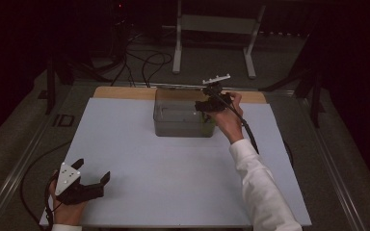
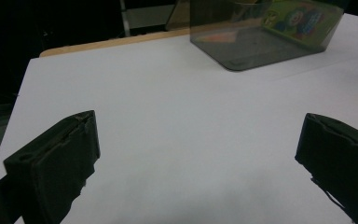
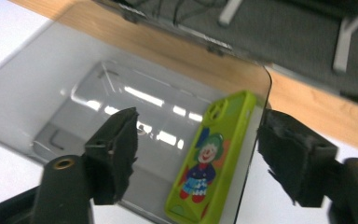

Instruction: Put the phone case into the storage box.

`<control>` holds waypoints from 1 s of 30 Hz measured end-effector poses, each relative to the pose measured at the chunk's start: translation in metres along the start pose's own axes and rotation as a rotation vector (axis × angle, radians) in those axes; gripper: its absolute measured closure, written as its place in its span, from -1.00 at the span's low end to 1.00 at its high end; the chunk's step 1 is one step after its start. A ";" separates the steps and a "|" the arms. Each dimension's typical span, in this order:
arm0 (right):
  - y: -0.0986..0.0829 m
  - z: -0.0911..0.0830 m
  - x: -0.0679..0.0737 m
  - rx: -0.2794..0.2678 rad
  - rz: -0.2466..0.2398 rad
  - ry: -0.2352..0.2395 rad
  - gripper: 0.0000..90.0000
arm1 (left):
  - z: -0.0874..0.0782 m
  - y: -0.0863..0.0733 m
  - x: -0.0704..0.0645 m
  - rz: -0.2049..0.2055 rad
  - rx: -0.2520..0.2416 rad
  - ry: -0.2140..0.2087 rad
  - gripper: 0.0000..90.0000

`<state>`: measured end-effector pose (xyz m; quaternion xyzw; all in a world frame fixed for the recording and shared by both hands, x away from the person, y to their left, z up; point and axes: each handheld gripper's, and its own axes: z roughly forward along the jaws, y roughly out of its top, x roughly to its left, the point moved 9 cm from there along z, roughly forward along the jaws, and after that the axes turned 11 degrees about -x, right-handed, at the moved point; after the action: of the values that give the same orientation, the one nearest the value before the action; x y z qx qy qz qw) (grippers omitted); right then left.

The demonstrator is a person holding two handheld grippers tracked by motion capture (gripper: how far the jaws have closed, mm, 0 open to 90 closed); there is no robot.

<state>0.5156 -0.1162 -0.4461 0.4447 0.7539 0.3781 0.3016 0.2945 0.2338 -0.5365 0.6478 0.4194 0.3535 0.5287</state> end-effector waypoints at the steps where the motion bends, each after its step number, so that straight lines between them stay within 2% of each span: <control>1: 0.000 -0.003 0.002 -0.014 -0.004 0.004 -0.48 | 0.000 0.000 0.000 -0.001 0.000 -0.001 -1.00; 4: -0.002 -0.010 0.006 -0.036 -0.022 0.017 -0.64 | 0.000 0.000 0.000 0.000 0.000 -0.001 -1.00; 8: -0.006 -0.019 0.010 -0.075 -0.027 0.029 -0.67 | 0.000 0.000 0.000 -0.001 0.000 0.000 -1.00; 10: -0.009 -0.023 0.010 -0.074 -0.022 0.035 -0.69 | 0.000 0.000 0.000 -0.002 -0.001 0.001 -1.00; 13: -0.010 -0.031 0.009 -0.120 -0.017 0.029 -0.69 | -0.001 0.000 0.001 -0.002 -0.002 0.002 -1.00; 16: -0.017 -0.038 0.007 -0.118 -0.022 0.027 -0.70 | -0.001 0.000 0.001 -0.002 -0.001 0.002 -1.00; 18: -0.020 -0.044 0.005 -0.154 -0.016 0.025 -0.70 | -0.001 0.001 0.001 -0.003 -0.005 0.003 -1.00; 24: -0.040 -0.059 0.000 -0.194 -0.024 0.023 -0.70 | 0.000 0.001 0.001 -0.010 -0.009 0.002 -1.00; 30: -0.056 -0.077 -0.005 -0.255 0.004 0.032 -0.70 | 0.000 0.003 0.002 -0.017 -0.016 0.002 -1.00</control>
<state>0.4317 -0.1616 -0.4511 0.3982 0.7034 0.4786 0.3428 0.2955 0.2355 -0.5339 0.6397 0.4224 0.3529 0.5365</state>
